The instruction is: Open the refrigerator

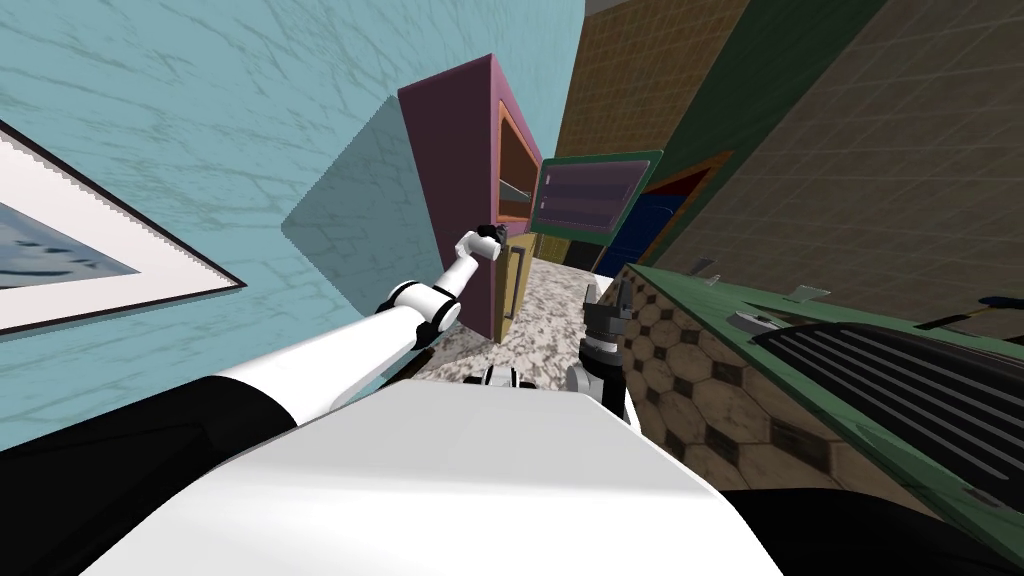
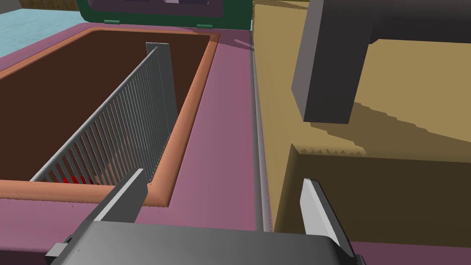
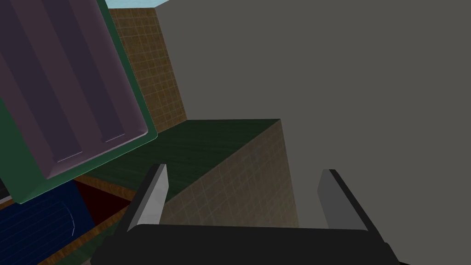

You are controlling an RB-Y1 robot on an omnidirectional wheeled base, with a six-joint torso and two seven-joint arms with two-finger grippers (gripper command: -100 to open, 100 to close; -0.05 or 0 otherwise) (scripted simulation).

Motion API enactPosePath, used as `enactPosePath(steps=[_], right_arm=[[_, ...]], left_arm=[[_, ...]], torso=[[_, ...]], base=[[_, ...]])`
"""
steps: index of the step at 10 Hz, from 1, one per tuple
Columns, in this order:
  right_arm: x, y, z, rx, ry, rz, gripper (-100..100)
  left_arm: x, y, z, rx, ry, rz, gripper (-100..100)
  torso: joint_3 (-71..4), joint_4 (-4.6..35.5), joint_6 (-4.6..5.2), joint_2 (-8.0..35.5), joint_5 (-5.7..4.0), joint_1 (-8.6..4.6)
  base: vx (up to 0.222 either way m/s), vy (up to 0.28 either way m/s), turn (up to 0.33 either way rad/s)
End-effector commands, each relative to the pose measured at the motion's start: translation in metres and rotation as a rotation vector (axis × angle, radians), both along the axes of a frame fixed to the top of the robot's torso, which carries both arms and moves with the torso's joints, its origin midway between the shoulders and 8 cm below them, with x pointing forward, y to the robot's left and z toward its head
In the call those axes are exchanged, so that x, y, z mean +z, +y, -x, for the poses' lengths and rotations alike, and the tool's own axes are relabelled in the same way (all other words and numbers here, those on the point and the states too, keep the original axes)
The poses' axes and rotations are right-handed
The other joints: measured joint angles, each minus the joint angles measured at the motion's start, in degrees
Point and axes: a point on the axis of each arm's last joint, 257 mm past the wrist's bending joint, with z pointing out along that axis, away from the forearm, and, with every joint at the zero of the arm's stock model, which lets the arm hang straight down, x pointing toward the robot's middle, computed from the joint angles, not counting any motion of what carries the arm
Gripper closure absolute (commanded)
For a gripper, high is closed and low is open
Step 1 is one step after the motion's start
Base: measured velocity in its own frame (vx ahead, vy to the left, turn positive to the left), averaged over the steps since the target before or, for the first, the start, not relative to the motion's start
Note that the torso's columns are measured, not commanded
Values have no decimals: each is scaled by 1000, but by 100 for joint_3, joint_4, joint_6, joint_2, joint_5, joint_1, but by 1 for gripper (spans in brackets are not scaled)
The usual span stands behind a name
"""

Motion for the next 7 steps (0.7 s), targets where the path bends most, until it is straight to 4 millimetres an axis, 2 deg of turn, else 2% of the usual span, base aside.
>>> enactPosePath(steps=[1, 4, 5, 6, 7], right_arm=[[0, 0, 0, 0, 0, 0, 0], [0, 0, 0, 0, 0, 0, 0], [0, 0, 0, 0, 0, 0, 0], [0, 0, 0, 0, 0, 0, 0], [0, 0, 0, 0, 0, 0, 0]], left_arm=[[30, -4, -8, -5, -58, 9, -100], [7, 4, -16, 11, -29, 2, -100], [8, 4, -16, 9, -33, 3, -100], [25, 9, -21, 19, -59, 15, -100], [31, 7, -21, 16, -69, 15, -100]], torso=[[24, 6, -10, 28, 3, 5], [13, 8, -22, 11, 4, 13], [9, -10, -21, 6, 7, 15], [10, -17, -20, 6, 7, 15], [27, -3, -14, 37, 8, 19]], base=[[-60, 17, -29], [5, 1, 6], [-7, -7, 13], [-103, 17, -75], [-128, 34, -93]])
